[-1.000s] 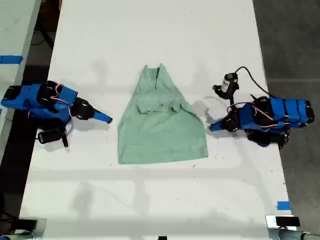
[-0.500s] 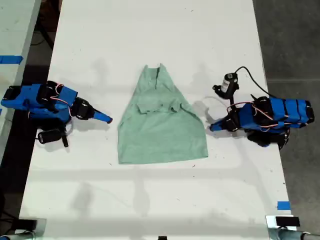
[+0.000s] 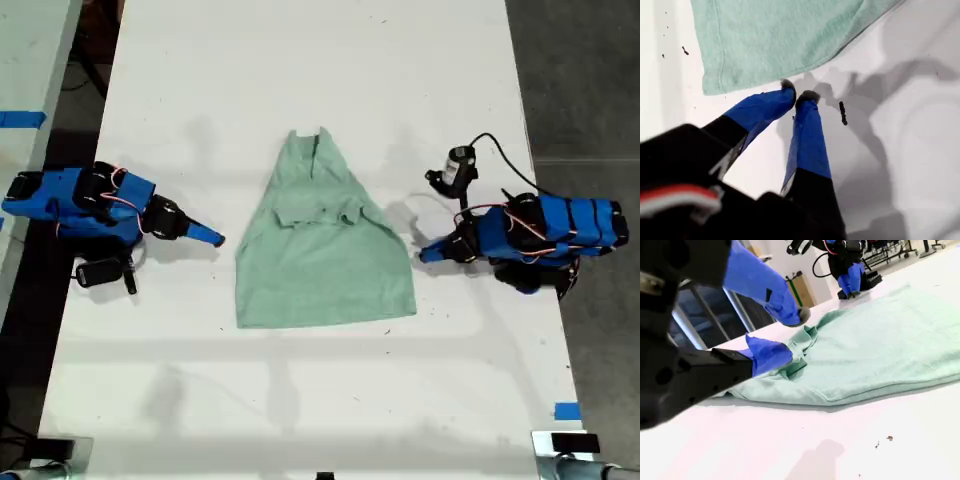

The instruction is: Fold t shirt

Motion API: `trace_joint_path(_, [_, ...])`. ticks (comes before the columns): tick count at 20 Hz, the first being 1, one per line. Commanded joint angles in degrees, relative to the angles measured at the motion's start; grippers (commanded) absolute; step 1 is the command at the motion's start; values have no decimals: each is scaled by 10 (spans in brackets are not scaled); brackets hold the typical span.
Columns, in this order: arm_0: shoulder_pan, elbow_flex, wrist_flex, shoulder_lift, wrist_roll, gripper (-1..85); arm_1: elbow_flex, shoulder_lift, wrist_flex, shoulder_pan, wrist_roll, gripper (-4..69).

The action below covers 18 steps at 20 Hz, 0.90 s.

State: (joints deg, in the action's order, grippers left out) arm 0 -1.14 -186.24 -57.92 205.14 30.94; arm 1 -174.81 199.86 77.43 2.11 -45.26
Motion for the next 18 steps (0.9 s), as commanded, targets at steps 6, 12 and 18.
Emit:
trace_joint_path(6, [5, -25, 1, 5, 2, 76, -27, 8, 2, 3, -7, 35])
trace_joint_path(12, [1, -25, 1, 5, 2, 71, -27, 8, 2, 3, -7, 35])
trace_joint_path(18, [4, -25, 4, 7, -272, 152, -33, 9, -40, -62, 497, 20])
